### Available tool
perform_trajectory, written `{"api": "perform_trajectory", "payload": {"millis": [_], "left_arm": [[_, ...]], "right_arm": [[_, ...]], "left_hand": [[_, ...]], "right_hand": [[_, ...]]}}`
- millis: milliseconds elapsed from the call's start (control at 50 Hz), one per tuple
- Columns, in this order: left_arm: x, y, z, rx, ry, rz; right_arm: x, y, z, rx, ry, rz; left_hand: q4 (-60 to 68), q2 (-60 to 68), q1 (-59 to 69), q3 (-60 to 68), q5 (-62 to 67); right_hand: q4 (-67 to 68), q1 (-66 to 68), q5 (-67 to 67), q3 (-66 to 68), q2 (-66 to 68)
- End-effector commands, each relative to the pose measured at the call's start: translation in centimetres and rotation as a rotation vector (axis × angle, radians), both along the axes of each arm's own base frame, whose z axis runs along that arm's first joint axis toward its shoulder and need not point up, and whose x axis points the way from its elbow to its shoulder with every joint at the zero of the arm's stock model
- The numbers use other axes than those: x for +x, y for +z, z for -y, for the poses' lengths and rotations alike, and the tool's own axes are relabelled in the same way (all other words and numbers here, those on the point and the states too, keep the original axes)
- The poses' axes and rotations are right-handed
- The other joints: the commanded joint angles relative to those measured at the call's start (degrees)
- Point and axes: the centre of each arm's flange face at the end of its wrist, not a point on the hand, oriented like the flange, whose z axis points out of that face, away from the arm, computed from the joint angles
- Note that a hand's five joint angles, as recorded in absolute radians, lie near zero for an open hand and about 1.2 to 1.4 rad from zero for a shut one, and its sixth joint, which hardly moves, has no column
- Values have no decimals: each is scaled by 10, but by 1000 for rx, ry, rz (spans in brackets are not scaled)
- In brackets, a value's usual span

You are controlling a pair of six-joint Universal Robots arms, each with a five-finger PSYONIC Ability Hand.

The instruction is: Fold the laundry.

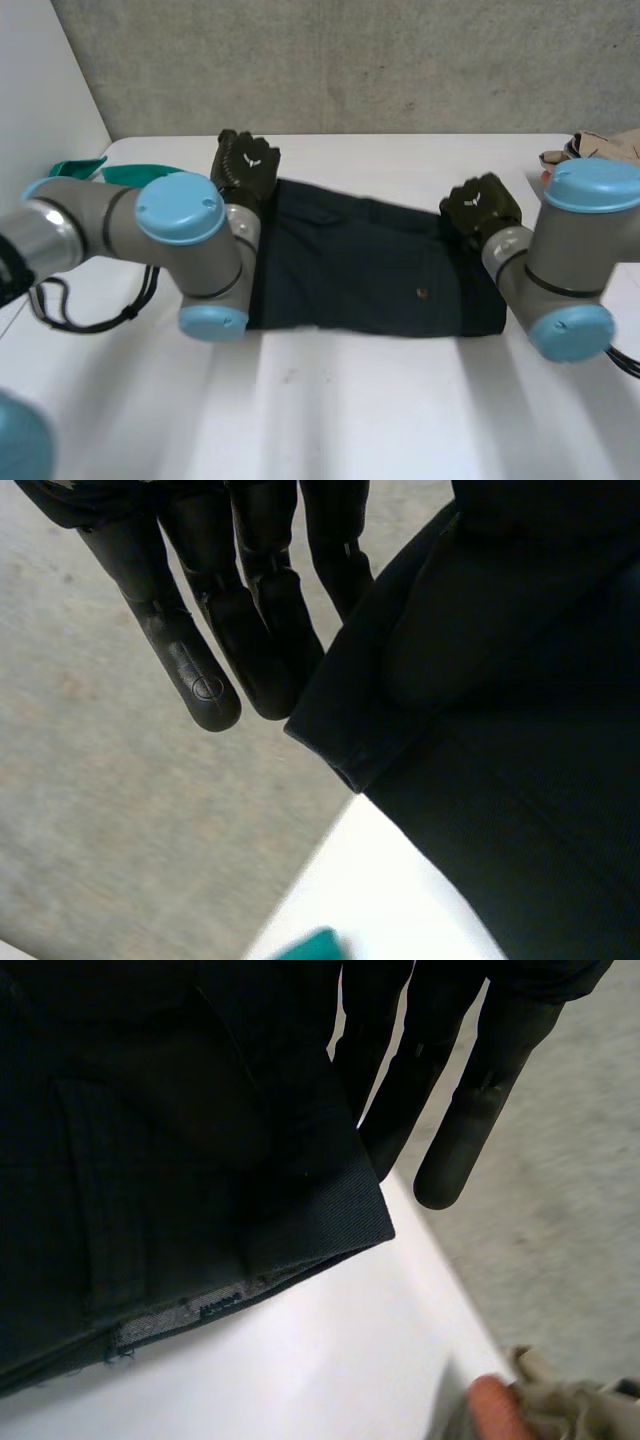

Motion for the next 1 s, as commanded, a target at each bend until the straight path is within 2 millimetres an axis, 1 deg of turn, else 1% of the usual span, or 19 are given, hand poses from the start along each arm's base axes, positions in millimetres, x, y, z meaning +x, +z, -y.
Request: {"api": "perform_trajectory", "payload": {"millis": [20, 40, 60, 80, 160, 180, 240, 320, 380, 460, 560, 640, 660, 720, 760, 800, 880, 920, 1000], "left_arm": [[-8, -19, 31, -73, 18, -4], [-9, -21, 32, -69, 16, -9], [-9, -21, 32, -70, 15, -12], [-9, -22, 32, -67, 14, -21], [-11, -14, 24, -47, -2, -66], [-8, -2, 20, -44, -8, -103], [1, 12, 9, -15, -16, -162], [12, 15, -12, 45, -31, -190], [23, 21, -29, 71, -35, -187], [33, 15, -47, 115, -38, -162], [36, 2, -61, 158, -45, -136], [32, -2, -69, 172, -63, -127], [31, -2, -69, 173, -65, -127], [31, -2, -69, 173, -65, -127], [31, -2, -69, 172, -64, -127], [31, 0, -70, 169, -66, -129], [32, 11, -74, 152, -69, -143], [34, 18, -78, 140, -72, -150], [38, 25, -84, 135, -76, -156]], "right_arm": [[14, -14, 40, -163, -27, 53], [14, -15, 42, -171, -31, 61], [15, -16, 44, -179, -30, 74], [15, -16, 44, -180, -32, 81], [14, -10, 40, -173, -41, 119], [10, 1, 33, -160, -50, 156], [-1, 22, 18, -145, -62, 194], [-14, 31, -11, -32, -69, 189], [-22, 24, -34, 113, -83, 188], [-29, 6, -54, 283, -115, 215], [-31, -7, -63, 349, -98, 231], [-31, -26, -58, 374, -92, 231], [-31, -36, -54, 379, -97, 222], [-32, -45, -50, 387, -112, 214], [-41, -43, -40, 356, -156, 219], [-49, -41, -34, 330, -181, 221], [-62, -14, -26, 161, -193, 161], [-64, 2, -28, 54, -164, 42], [-63, 1, -29, -40, -123, -208]], "left_hand": [[-119, -118, -76, -113, -100], [-349, -348, -307, -344, -331], [-546, -545, -504, -541, -528], [-587, -586, -545, -582, -569], [-587, -586, -545, -582, -569], [-587, -586, -545, -582, -569], [-587, -586, -545, -582, -569], [-587, -586, -545, -582, -569], [-587, -586, -545, -582, -569], [-587, -586, -545, -582, -569], [-587, -586, -545, -582, -569], [-587, -586, -545, -582, -569], [-587, -586, -545, -582, -569], [-587, -586, -545, -582, -569], [-587, -586, -545, -582, -569], [-587, -586, -545, -582, -569], [-587, -586, -545, -582, -569], [-587, -586, -545, -582, -569], [-587, -586, -545, -582, -569]], "right_hand": [[-339, -286, -327, -333, -322], [-558, -505, -545, -551, -541], [-588, -535, -575, -581, -571], [-588, -535, -575, -581, -571], [-588, -535, -575, -581, -571], [-588, -535, -575, -581, -571], [-588, -535, -575, -581, -571], [-588, -535, -575, -581, -571], [-588, -535, -575, -581, -571], [-588, -535, -575, -581, -571], [-588, -535, -575, -581, -571], [-588, -535, -575, -581, -571], [-540, -488, -528, -534, -524], [-304, -251, -291, -297, -287], [110, 163, 122, 116, 126], [112, 165, 125, 119, 129], [112, 165, 125, 119, 129], [112, 165, 125, 119, 129], [112, 165, 125, 119, 129]]}}
